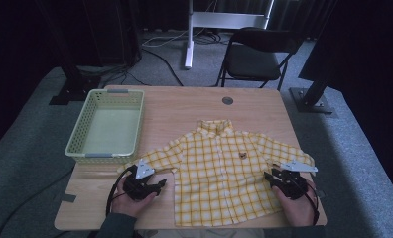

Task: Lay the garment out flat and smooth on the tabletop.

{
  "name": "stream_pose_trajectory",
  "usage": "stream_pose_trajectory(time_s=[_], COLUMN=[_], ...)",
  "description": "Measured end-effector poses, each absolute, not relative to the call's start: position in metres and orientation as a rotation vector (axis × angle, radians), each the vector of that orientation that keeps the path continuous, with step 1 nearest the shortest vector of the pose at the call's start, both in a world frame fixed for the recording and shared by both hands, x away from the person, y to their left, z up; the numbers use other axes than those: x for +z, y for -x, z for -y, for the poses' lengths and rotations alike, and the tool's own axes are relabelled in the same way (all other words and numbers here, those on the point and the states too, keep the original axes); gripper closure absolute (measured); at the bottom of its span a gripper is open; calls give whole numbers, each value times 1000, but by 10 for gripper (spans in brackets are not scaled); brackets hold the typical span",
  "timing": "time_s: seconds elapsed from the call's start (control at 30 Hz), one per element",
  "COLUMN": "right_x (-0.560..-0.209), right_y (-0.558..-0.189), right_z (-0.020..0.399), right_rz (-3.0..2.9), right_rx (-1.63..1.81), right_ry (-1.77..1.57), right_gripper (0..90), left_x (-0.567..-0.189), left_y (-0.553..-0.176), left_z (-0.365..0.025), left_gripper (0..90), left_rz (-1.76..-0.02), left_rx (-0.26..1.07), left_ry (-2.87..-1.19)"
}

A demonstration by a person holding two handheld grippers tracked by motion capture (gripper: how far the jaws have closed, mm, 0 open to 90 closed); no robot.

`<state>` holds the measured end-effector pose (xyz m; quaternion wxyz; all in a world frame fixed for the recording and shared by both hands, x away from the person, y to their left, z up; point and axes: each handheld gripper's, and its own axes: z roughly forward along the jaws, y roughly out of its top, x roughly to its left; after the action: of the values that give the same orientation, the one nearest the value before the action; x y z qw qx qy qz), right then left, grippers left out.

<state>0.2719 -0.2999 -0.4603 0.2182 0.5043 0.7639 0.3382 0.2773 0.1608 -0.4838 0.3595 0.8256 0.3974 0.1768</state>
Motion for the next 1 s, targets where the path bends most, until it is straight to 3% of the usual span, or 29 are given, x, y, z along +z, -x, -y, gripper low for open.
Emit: stream_pose_trajectory(time_s=[1.0], right_x=[-466], right_y=[-264], right_z=[327], right_rz=[-2073], right_rx=[829], right_ry=[-1476], right_gripper=[655], left_x=[-484], left_y=[-277], left_z=[-161], left_gripper=[423], left_rz=[-1025], left_rx=[455], left_ry=[-2128])
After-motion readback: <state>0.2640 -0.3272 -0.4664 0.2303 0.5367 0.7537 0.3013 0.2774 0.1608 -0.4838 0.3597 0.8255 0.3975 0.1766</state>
